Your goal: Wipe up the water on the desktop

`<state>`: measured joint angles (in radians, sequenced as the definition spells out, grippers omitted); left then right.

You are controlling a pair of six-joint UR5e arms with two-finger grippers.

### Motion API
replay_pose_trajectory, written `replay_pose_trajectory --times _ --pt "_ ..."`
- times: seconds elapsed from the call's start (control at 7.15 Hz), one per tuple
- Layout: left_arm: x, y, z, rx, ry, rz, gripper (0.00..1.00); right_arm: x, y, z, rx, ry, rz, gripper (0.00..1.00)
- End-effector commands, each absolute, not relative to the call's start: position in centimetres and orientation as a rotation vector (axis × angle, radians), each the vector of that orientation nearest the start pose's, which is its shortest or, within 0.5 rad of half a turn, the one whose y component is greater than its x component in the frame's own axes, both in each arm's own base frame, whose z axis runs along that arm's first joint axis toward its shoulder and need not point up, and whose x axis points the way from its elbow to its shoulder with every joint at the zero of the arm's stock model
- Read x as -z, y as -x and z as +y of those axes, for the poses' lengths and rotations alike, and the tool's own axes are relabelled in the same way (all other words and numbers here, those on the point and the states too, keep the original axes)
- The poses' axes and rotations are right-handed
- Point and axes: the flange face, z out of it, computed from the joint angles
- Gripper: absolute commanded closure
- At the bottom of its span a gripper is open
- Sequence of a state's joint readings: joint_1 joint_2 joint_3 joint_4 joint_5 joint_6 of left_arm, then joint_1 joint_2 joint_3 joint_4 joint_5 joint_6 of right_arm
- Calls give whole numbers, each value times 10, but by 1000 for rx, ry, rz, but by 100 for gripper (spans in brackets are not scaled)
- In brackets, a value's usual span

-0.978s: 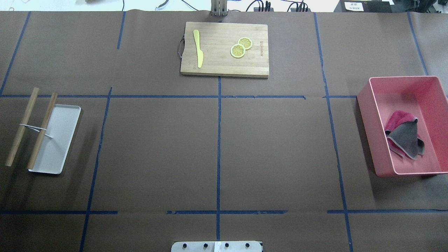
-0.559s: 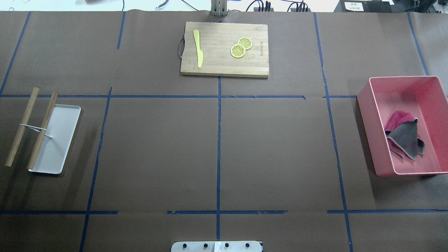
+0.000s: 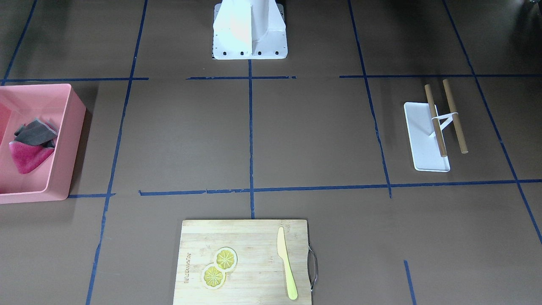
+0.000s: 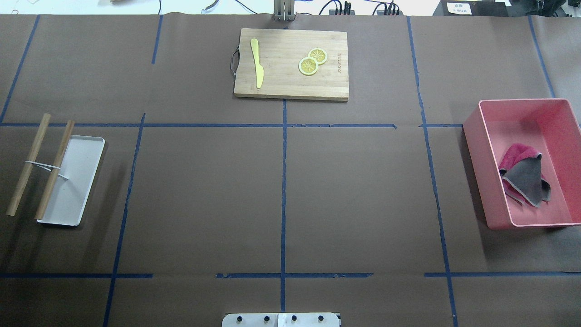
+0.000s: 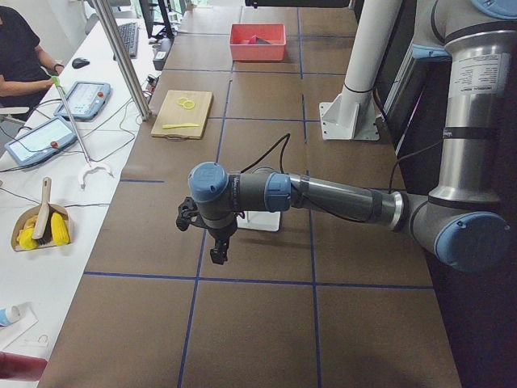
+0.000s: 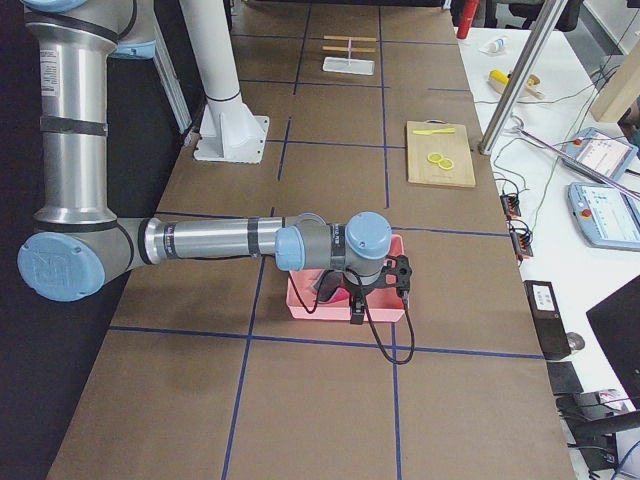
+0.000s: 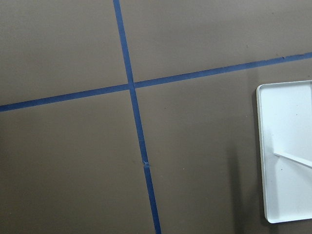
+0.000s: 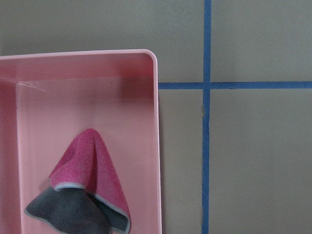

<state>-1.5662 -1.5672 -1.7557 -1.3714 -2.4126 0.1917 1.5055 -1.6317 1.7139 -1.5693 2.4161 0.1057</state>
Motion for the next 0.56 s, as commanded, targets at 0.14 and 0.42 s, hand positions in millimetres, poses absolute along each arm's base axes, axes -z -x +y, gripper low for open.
replay_pose_trajectory --times 0.14,0.42 --pt "-584 56 -484 -180 -64 841 0 -613 -27 -473 -4 -3 -848 0" --pt "-584 57 -485 -178 -64 841 0 -613 -25 -473 -2 1 -848 0"
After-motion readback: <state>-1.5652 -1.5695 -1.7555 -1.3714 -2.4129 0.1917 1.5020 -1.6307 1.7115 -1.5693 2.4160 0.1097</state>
